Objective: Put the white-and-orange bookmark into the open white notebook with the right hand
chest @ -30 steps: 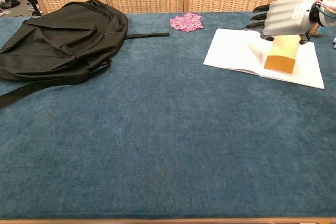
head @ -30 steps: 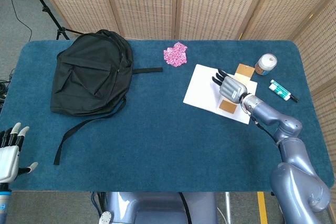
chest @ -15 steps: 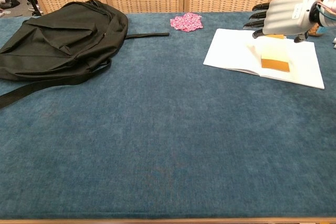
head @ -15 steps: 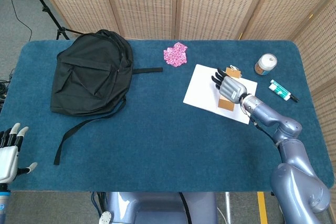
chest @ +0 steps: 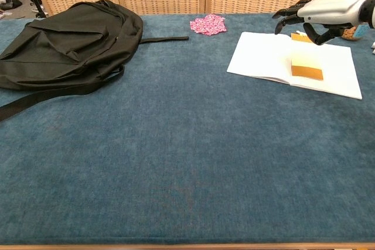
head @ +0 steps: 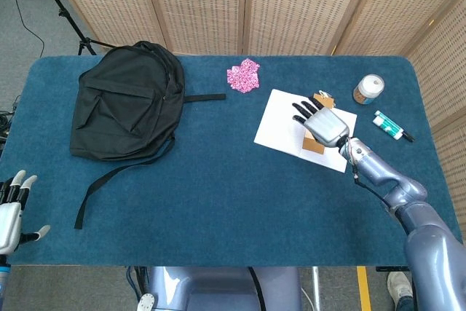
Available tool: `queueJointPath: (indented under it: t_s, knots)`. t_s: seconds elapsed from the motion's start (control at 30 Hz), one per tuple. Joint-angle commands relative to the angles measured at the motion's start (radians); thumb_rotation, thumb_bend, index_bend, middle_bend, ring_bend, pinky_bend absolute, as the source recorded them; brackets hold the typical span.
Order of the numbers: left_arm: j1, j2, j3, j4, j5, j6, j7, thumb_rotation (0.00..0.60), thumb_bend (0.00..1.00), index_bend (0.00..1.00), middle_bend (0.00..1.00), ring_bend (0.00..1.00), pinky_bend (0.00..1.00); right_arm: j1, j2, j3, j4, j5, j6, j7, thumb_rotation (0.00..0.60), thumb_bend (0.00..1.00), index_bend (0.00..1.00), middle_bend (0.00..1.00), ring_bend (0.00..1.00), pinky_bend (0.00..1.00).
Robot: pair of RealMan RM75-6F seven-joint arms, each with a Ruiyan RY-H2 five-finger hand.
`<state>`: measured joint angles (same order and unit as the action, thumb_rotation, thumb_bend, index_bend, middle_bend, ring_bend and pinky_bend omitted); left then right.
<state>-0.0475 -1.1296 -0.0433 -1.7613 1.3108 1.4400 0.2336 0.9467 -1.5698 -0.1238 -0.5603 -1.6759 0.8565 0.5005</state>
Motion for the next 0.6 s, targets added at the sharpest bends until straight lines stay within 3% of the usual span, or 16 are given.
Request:
queueJointPath:
  t_s: [0.03,0.27,0.4,0.6]
  knots:
    - [0.002,0.008,0.003,-0.004,0.010,0.002,-0.014,0.600,0.00,0.00,0.00,0.00,0.00,-0.014,0.128,0.067,-0.238,0.105,-0.073,0.034,0.600,1.00,0.15,0.00,0.00,0.01]
    - [0.006,0.026,0.011,-0.006,0.032,0.004,-0.051,0.600,0.00,0.00,0.00,0.00,0.00,-0.025,0.233,0.128,-0.517,0.280,-0.228,-0.080,0.600,1.00,0.15,0.00,0.00,0.02]
    - [0.008,0.033,0.018,-0.005,0.044,0.000,-0.069,0.600,0.00,0.00,0.00,0.00,0.00,-0.032,0.229,0.150,-0.554,0.378,-0.286,-0.163,0.600,1.00,0.15,0.01,0.00,0.02]
    - [0.008,0.041,0.020,0.000,0.051,-0.002,-0.091,0.600,0.00,0.00,0.00,0.00,0.00,-0.051,0.186,0.173,-0.521,0.486,-0.290,-0.292,0.600,1.00,0.07,0.08,0.00,0.03]
